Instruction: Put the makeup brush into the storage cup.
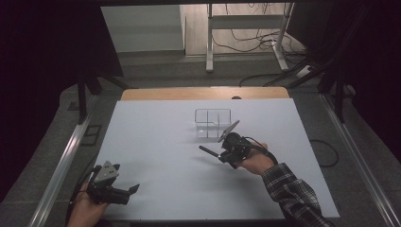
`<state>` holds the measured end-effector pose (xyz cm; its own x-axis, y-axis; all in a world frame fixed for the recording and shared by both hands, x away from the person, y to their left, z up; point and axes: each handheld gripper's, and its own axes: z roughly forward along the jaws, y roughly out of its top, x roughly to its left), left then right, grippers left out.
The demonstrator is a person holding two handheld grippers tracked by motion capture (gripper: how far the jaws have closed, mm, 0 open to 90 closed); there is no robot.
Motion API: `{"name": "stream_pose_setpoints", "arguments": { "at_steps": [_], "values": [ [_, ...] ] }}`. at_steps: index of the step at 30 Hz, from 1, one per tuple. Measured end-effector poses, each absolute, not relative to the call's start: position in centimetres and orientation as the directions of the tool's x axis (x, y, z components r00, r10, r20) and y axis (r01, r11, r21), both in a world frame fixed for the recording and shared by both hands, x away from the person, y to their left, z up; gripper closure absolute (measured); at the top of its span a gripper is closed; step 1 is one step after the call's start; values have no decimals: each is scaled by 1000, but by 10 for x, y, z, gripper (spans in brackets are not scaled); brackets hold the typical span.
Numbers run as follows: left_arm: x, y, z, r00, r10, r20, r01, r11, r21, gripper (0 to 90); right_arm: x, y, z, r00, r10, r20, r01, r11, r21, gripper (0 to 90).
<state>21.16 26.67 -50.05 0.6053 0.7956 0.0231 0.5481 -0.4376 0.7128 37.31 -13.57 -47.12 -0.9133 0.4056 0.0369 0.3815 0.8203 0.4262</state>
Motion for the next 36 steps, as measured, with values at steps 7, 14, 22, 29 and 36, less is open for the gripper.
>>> {"name": "stream_pose_setpoints", "arguments": {
  "at_steps": [7, 14, 22, 29, 36],
  "values": [
    [212, 265, -499, 605, 796, 31, 544, -441, 714, 1, 366, -140, -468, -914, 404, 35, 380, 821, 426, 777],
    [213, 261, -498, 614, 789, 32, 539, -448, 713, 1, 359, -146, -466, -915, 403, 25, 375, 826, 420, 776],
    [218, 250, -494, 637, 770, 26, 531, -464, 709, 2, 350, -152, -463, -916, 401, 28, 375, 827, 418, 776],
    [225, 235, -492, 641, 767, 33, 540, -481, 690, 0, 342, -158, -459, -917, 398, 30, 372, 825, 426, 776],
    [232, 227, -488, 640, 764, -84, 589, -418, 691, 0, 337, -159, -457, -916, 400, 30, 374, 825, 424, 776]
  ]
}}
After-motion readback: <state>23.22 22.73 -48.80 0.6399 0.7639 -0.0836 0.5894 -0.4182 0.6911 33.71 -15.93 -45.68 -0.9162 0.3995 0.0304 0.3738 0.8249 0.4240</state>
